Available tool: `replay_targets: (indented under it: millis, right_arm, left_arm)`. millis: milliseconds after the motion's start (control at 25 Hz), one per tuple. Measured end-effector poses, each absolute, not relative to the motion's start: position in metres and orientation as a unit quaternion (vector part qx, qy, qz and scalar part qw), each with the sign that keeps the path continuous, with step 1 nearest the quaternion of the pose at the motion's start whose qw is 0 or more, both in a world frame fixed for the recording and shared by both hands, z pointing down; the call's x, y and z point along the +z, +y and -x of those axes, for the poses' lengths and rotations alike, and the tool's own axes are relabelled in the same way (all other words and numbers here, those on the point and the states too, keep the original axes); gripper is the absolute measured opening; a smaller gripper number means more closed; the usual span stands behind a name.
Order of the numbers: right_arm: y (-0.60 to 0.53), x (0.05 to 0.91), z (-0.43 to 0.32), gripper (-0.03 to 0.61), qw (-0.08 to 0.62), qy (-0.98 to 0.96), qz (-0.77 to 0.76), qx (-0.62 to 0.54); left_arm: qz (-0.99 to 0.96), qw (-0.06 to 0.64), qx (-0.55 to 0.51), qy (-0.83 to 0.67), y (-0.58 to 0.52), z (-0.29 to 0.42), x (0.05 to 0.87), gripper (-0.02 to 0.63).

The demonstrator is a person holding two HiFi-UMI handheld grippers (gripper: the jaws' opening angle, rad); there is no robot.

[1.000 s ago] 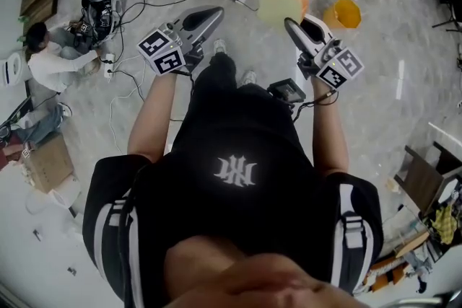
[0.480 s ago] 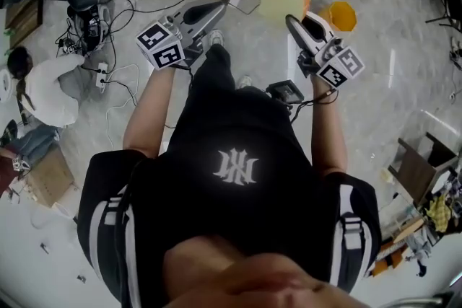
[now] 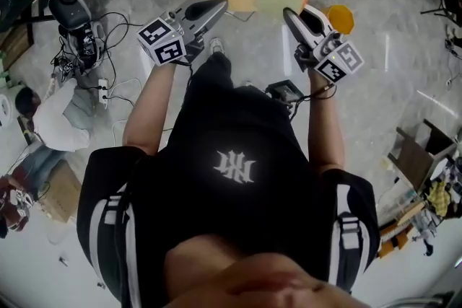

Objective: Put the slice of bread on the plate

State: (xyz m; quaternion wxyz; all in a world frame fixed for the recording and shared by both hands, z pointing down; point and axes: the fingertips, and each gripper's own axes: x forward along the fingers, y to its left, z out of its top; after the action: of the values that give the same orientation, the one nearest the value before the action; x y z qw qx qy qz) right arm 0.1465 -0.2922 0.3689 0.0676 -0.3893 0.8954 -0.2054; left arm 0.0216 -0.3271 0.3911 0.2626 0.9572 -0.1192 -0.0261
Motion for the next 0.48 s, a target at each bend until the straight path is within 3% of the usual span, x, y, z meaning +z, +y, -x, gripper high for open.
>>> replay_targets:
  millis: [480]
  right_arm:
    - [-0.368,0.357,-0.146,0.095,0.056,0.875,0.432,-0.210]
  left_arm:
    - [-0.961,0.264,-0.037,-0.075,-0.406,-0.021,0.386,0.009]
